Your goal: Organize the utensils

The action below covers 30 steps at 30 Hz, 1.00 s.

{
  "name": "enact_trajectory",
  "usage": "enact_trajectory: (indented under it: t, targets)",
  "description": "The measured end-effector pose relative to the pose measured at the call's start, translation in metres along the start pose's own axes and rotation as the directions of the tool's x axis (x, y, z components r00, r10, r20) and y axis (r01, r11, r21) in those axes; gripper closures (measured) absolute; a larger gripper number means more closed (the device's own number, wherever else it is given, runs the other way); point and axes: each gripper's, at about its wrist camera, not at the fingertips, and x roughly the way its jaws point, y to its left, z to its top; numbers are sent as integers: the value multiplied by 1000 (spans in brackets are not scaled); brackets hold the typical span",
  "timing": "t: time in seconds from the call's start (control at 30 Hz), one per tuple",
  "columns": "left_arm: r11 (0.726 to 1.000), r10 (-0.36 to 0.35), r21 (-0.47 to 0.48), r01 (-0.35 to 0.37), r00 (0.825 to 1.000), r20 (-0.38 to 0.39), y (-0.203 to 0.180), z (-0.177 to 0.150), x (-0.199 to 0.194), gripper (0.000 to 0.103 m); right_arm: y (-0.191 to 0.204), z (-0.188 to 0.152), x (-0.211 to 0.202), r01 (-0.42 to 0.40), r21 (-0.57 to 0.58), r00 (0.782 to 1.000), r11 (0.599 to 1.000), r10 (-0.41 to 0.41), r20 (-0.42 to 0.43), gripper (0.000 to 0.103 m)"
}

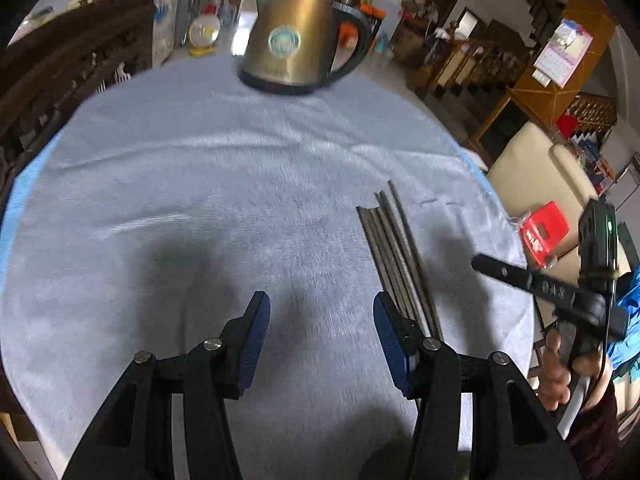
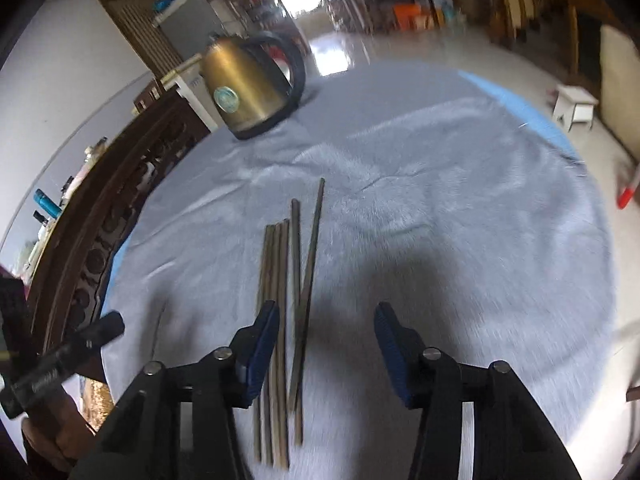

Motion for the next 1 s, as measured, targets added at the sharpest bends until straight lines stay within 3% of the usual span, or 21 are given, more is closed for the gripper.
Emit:
enact_trajectory:
  t: [0.3, 0.57, 0.7, 1.0]
  targets:
    - [999, 20, 29, -18, 997, -78, -18, 33, 51, 48, 12, 71, 82, 46, -22, 995, 999, -48, -91, 64]
    - [992, 37, 125, -25, 994, -100, -44, 51, 86, 48, 20, 98, 116, 160, -71, 981, 985, -167, -104, 65]
    - [988, 49, 154, -27, 988, -146, -53, 49, 109, 48, 18, 94, 115, 198, -131, 974, 971, -210, -84, 87]
    - [965, 97, 254, -69, 990, -99, -55, 40, 110, 48, -11, 89, 99, 82, -69, 991, 994, -89, -98, 89]
